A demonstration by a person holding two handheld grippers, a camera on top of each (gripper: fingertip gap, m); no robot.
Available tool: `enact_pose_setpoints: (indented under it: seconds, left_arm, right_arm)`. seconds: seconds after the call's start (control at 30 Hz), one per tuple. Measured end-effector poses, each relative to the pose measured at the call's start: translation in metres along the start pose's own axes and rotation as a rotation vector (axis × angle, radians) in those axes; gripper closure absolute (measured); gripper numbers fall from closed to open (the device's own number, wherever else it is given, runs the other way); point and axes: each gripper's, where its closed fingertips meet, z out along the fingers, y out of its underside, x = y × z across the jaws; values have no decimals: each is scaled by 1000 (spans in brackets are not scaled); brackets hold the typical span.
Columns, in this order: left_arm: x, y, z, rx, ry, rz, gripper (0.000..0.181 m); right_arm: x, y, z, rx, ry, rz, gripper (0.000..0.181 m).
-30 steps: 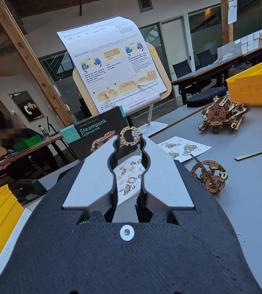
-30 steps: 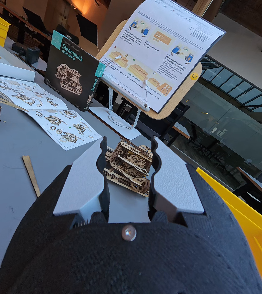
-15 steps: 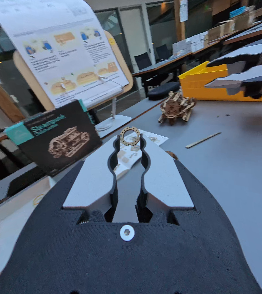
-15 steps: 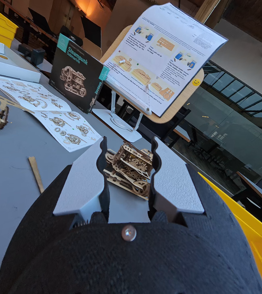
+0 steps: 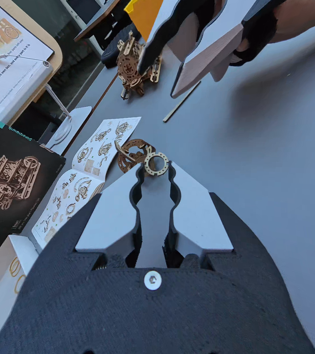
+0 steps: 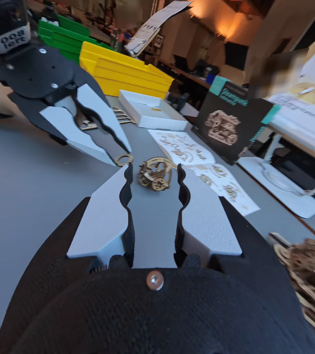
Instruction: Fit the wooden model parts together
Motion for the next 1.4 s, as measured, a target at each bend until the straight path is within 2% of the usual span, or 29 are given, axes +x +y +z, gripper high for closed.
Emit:
enact_pose_setpoints:
  seconds: [0.1,0.23,0.3,0.5,0.7,0.83,0.93,1.2,1.4]
  left_arm:
    - [-3,6,2,-7,-37,45,159]
    - [2,5,-1,11,-51,145,158]
    - [3,6,-1,5,-67,195,158]
    - [11,0,-4,35,-77,299,158]
    - [15,4,-4,15,-87,368,158]
    - [17,3,-3,16,-86,374,158]
    - [14,0,-5,31,-100,366,158]
    - [-2,-11,-10,69,-173,229,158]
    - [-7,-23,-14,98,-236,173,158]
  right_arm:
    - [-23,13,16,-81,-87,-23,145]
    - [-36,26,30,-173,-129,-73,155]
    - [-39,24,34,-181,-141,-10,160]
    - [-52,23,42,-218,-233,445,163]
    - [-50,27,34,-230,-183,368,163]
    - [-56,28,36,-226,-225,501,161]
    - [-58,26,36,-214,-248,519,159]
    - [-57,17,35,-153,-271,614,157]
    - [-58,2,34,-59,-333,837,158]
